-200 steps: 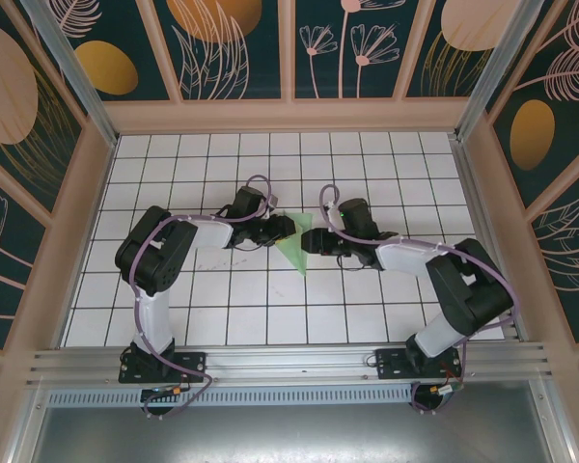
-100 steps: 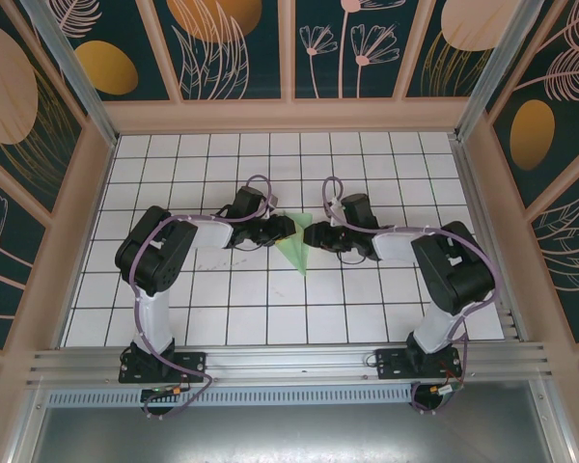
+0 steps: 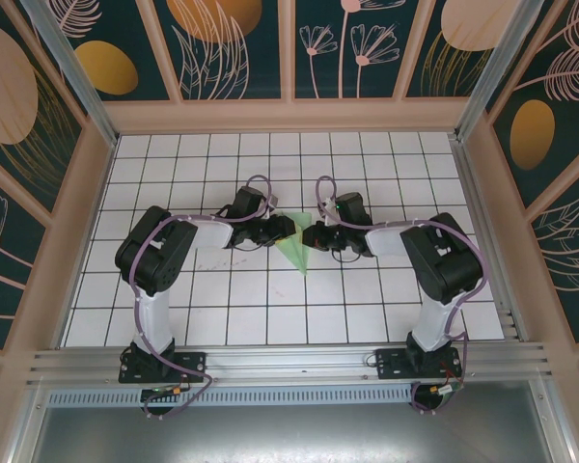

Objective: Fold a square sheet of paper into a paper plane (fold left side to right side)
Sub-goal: Fourth fold the wing at the center of the table.

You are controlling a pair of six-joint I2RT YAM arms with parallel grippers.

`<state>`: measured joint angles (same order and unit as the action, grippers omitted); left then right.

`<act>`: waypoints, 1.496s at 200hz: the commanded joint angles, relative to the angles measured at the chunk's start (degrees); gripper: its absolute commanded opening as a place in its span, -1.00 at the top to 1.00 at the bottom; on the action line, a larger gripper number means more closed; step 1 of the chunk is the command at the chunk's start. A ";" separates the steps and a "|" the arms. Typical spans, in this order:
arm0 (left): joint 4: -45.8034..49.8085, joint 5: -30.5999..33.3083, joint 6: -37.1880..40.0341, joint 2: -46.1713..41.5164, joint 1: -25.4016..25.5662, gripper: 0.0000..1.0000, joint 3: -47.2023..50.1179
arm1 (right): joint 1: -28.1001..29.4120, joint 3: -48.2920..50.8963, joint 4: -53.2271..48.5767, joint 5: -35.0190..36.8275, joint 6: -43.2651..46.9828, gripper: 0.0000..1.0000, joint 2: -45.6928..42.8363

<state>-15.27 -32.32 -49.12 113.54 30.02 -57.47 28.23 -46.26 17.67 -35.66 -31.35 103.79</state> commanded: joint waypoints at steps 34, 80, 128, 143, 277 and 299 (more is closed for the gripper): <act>4.11 3.21 1.85 1.35 0.34 0.22 0.35 | 0.35 -1.99 -3.67 2.98 3.04 1.00 1.13; 4.36 3.37 2.07 1.24 0.33 0.21 0.29 | 0.34 -2.23 -5.68 5.14 3.97 1.00 1.31; 4.38 3.46 2.09 1.13 0.36 0.22 0.35 | 0.34 -3.46 -7.39 6.63 4.99 1.00 2.35; 4.40 3.39 2.10 1.16 0.36 0.22 0.37 | 0.37 -3.65 -7.46 6.50 5.06 1.00 2.85; 4.25 3.65 1.90 1.26 0.39 0.21 0.62 | 1.13 -1.95 -7.87 7.43 4.99 1.00 -0.62; 4.24 3.72 1.92 1.15 0.35 0.21 0.70 | 1.22 -1.47 -7.35 7.34 4.65 1.00 -1.51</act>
<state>-15.18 -32.29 -48.66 113.51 30.02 -57.49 28.86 -48.71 10.83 -28.93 -27.31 105.19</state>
